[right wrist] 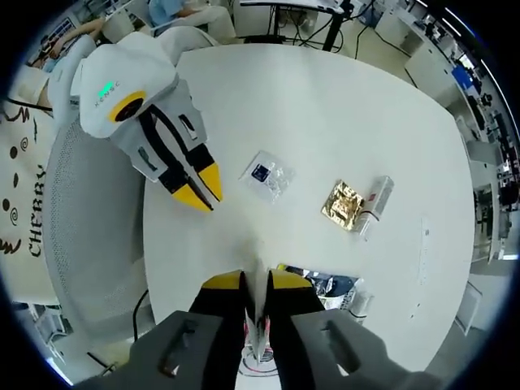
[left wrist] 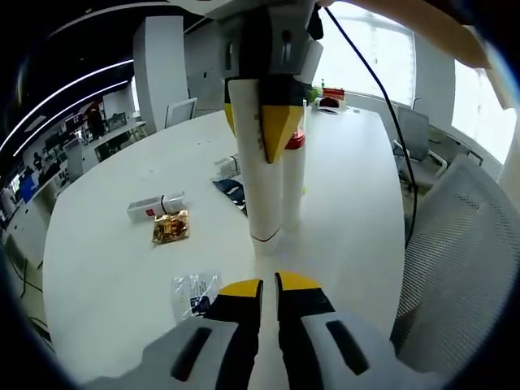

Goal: Arrange the skincare products in the storage area until every visible bottle or jar stands upright without overlapping.

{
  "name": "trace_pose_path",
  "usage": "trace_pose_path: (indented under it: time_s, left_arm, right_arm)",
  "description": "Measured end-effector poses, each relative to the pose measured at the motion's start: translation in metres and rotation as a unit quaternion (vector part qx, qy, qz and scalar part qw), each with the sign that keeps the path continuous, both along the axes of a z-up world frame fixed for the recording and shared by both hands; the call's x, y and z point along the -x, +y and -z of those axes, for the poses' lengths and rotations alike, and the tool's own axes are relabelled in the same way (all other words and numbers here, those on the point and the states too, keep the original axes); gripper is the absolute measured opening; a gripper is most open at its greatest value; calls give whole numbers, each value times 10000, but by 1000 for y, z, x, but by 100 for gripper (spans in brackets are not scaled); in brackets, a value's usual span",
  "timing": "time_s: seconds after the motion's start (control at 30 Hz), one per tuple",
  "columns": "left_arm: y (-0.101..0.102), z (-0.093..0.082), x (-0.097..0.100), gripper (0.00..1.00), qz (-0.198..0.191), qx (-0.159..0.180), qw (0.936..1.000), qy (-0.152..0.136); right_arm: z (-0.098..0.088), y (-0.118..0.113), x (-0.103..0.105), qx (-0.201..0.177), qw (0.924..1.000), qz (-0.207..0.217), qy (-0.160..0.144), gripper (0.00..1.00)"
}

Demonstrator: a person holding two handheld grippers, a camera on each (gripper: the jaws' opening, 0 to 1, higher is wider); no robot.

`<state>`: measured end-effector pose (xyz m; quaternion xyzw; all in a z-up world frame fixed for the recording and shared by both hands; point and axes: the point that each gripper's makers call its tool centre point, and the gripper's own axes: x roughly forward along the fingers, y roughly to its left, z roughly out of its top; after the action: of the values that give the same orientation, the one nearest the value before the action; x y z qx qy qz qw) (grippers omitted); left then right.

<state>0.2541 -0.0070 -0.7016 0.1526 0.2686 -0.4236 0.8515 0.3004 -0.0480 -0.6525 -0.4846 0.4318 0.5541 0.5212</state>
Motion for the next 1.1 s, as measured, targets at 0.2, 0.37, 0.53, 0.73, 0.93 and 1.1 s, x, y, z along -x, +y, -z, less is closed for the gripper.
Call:
trace_pose_path:
  time_s: [0.2, 0.37, 0.53, 0.73, 0.93, 1.1]
  left_arm:
    - [-1, 0, 0, 5, 17, 7, 10000, -5]
    - [-1, 1, 1, 5, 32, 0, 10000, 14]
    - [-2, 1, 1, 5, 53, -9, 10000, 16]
    - [-1, -1, 1, 5, 12, 16, 10000, 13]
    - [0, -1, 1, 5, -5, 15, 10000, 0]
    - [0, -2, 1, 5, 1, 9, 10000, 0]
  right_arm:
    - [0, -3, -3, -12, 10000, 58, -8, 9]
    - [0, -3, -2, -3, 10000, 44, -14, 10]
    - [0, -3, -2, 45, 10000, 13, -61, 12]
    - [-4, -2, -4, 37, 9999, 49, -147, 18]
    - [-4, -4, -6, 71, 9997, -5, -244, 23]
    - [-7, -3, -12, -15, 9992, 39, -409, 29]
